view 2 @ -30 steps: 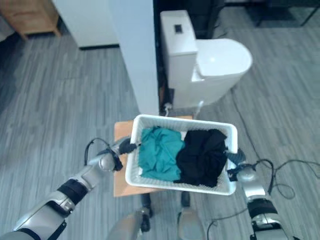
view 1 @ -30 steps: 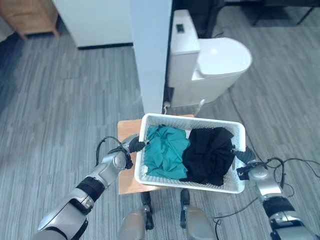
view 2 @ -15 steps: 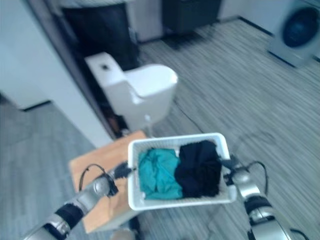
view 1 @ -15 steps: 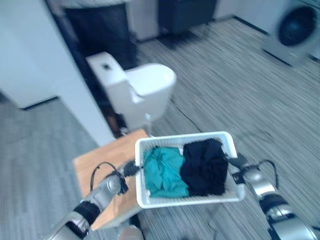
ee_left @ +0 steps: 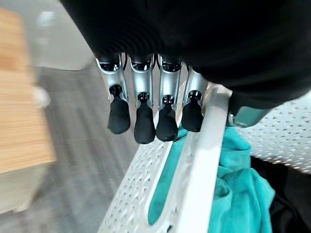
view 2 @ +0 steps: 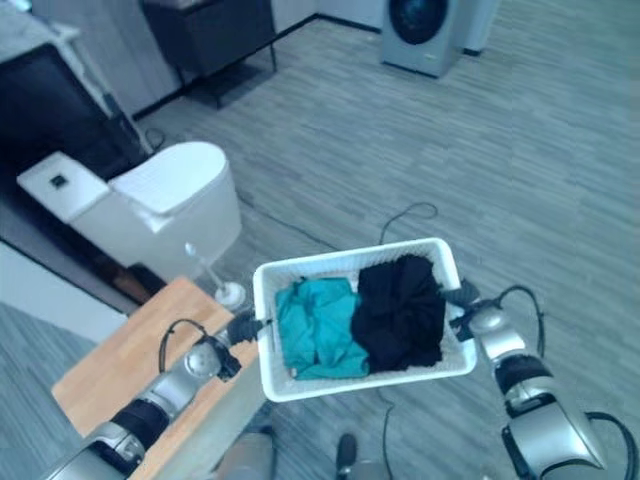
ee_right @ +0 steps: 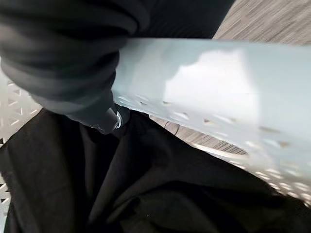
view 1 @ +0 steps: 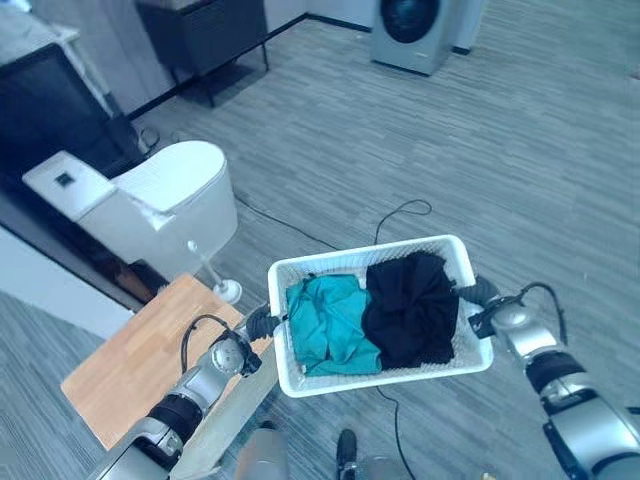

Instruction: Grab the laundry basket,head to the washer,open it,put in the laundry and shut it.

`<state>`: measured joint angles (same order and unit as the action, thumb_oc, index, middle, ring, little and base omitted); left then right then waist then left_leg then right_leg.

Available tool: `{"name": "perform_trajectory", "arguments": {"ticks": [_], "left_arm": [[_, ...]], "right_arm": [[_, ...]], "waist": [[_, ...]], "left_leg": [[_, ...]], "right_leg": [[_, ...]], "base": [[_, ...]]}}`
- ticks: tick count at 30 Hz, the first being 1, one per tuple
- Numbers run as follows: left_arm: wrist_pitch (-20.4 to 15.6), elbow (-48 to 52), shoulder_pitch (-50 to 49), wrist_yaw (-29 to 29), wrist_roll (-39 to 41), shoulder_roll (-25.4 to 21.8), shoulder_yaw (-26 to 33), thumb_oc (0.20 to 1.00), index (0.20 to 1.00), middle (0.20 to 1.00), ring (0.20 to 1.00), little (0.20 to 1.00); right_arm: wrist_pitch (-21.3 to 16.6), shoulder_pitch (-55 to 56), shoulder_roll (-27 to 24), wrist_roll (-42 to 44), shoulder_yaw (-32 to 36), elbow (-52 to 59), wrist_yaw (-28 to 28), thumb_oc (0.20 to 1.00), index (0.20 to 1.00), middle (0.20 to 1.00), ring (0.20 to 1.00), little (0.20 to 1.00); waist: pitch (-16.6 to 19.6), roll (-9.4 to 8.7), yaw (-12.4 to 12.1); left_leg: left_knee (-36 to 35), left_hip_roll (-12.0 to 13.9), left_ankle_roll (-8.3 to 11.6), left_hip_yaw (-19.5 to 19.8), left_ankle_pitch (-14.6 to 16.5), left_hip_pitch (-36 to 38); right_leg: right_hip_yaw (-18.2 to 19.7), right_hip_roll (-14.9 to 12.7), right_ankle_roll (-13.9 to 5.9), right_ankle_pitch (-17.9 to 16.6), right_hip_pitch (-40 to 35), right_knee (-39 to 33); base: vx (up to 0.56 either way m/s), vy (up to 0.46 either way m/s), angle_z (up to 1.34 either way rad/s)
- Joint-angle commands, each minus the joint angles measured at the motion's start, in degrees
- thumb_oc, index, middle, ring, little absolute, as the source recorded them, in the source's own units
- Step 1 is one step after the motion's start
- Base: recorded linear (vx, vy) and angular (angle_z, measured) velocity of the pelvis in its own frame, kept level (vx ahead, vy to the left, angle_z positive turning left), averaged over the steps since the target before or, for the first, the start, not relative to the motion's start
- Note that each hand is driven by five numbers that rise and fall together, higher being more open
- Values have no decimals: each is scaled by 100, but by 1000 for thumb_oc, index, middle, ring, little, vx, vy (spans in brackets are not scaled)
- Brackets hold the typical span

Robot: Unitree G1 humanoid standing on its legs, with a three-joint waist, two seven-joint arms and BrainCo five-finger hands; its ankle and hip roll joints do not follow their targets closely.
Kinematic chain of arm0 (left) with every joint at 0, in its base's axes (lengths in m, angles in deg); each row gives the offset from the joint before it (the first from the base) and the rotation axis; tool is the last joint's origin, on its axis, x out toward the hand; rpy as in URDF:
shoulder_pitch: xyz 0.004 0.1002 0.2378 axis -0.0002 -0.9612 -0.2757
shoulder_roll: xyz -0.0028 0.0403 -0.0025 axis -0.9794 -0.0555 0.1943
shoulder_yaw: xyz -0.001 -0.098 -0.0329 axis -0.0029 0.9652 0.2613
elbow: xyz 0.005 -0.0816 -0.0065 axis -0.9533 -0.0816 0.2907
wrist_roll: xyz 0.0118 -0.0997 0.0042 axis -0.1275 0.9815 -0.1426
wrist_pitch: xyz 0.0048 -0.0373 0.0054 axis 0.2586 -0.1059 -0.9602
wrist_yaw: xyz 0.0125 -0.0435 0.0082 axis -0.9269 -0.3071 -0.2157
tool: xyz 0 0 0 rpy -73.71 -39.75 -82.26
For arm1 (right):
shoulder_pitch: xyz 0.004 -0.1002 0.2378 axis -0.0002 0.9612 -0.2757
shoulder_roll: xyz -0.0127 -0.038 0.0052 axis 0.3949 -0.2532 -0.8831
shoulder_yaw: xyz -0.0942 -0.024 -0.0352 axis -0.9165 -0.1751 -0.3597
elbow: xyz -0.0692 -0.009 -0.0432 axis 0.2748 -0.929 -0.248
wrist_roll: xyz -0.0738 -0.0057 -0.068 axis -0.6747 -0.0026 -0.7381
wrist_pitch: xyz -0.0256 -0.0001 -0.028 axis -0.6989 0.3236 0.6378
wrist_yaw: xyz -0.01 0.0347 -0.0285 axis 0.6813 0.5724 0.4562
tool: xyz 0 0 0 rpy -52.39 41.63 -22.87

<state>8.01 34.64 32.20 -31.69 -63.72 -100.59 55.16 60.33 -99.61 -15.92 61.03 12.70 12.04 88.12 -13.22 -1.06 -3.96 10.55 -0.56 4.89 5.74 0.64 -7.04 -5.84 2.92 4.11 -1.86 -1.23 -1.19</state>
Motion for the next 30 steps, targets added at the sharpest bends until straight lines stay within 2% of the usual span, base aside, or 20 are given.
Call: {"name": "perform_trajectory", "arguments": {"ticks": [1, 12, 19, 24, 26, 28, 30], "left_arm": [[43, -349, 80, -341, 153, -522, 392, 200, 200, 200, 200, 200], [21, -321, -204, -248, 162, -500, 408, 200, 200, 200, 200, 200], [24, -211, -4, -300, 99, -523, 435, 200, 200, 200, 200, 200], [29, -141, 311, -320, 141, -494, 415, 200, 200, 200, 200, 200], [45, -165, 509, -341, 167, -416, 390, 200, 200, 200, 200, 200], [76, -178, 683, -383, 174, -362, 365, 200, 200, 200, 200, 200], [78, -240, 840, -412, 186, -295, 294, 200, 200, 200, 200, 200]], "right_arm": [[-248, -234, -751, 322, 604, -45, -3, 200, 200, 200, 200, 200], [-272, -79, -622, 256, 607, 42, 94, 200, 200, 200, 200, 200], [-380, 294, -639, 290, 804, 492, 44, 200, 200, 200, 200, 200], [-447, 440, -642, 371, 777, 940, 65, 200, 200, 200, 200, 200], [-477, 652, -648, 449, 870, 1212, 48, 200, 200, 200, 200, 200], [-512, 756, -668, 494, 922, 1456, 40, 200, 200, 200, 200, 200], [-527, 934, -710, 573, 1015, 1637, -2, 200, 200, 200, 200, 200]], "waist": [[267, -28, -183], [415, 27, -58], [418, -23, 23], [329, -72, 47], [229, -83, 98], [126, -78, 88], [82, -82, 126]], "left_leg": [[-169, 79, -106, -246, -101, -232], [-639, 180, -152, -412, -184, 199], [-546, 216, -102, -362, -238, 137], [64, 286, -13, -333, -86, -10], [700, 448, 72, -378, -338, -304], [1361, 402, 98, -263, -642, -639], [1809, 331, 42, -349, -627, -943]], "right_leg": [[289, -478, -815, 752, -183, 540], [400, -498, -821, 706, -312, 372], [324, -461, -755, 791, -355, 446], [368, -324, -644, 811, -444, 451], [350, -283, -579, 812, -533, 459], [345, -236, -514, 784, -576, 453], [274, -214, -488, 773, -644, 365]], "base": [[0, 0, 0], [19, 12, -6], [-5, -42, 10], [25, -118, 3], [17, -134, -1], [-8, -117, 12], [68, -109, 5]]}}
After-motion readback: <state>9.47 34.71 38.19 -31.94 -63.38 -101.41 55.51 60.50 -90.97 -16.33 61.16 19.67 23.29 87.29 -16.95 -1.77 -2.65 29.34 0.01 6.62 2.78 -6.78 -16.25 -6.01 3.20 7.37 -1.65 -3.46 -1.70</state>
